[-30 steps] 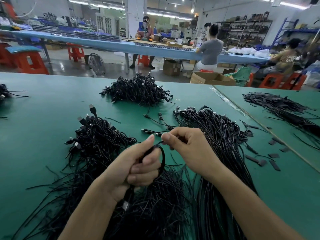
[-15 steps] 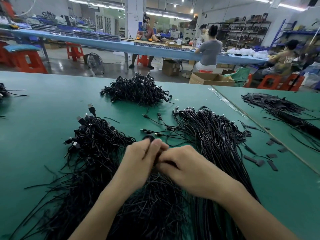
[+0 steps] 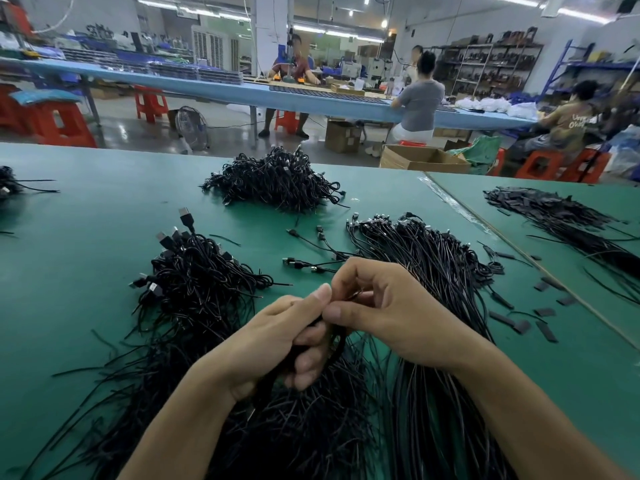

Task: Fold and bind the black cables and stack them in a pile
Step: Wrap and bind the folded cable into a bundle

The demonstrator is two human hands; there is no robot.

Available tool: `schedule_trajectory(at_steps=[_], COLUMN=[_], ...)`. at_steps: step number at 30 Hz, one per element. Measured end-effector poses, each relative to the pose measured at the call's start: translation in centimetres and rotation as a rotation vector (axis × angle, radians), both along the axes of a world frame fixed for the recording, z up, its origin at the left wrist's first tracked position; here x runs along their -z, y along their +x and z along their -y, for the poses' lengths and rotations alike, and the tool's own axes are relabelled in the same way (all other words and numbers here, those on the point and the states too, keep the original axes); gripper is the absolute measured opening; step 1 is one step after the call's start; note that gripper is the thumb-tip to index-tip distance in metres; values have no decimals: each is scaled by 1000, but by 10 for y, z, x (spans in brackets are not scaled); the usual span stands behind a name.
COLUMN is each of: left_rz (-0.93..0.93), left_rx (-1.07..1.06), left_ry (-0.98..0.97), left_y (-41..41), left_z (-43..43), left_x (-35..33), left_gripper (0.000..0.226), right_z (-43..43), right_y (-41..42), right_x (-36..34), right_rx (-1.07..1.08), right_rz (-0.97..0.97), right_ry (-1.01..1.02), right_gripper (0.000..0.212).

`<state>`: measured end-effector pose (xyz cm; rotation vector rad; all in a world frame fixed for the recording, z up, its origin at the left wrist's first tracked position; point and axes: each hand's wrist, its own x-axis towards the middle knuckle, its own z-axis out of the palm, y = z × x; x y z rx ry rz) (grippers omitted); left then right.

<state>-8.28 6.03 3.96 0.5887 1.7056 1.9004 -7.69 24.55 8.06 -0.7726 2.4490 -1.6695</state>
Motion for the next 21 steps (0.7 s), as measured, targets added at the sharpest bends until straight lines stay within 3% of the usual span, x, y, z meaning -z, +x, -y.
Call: schedule_trajectory(at_steps=[6,9,12,14,17,21], left_rz=[-101,129,295,286,205,185], left_rx=[-284,-231,-65,-117,-281,-486], left_ry=[-54,107,165,61,-53,132], left_y=[-6,-7,-6,-7,-12,-17], left_z=[-12,-15,-14,-13,-13,-12], left_x=[5,5,4,9,16,19], left_gripper=[61,46,55,65,64,55], right_z=[4,14,20,18,8,-13], right_y=[-6,-7,-9,-12,-17,-14], right_x=[8,12,14,17,27,45], right_rx=[128,178,207,230,343,324], right_rz=[-102,-214,-298,-284,-218,106], right_ry=[121,123,125,108,185,574], right_gripper=[14,11,12,13,15,29])
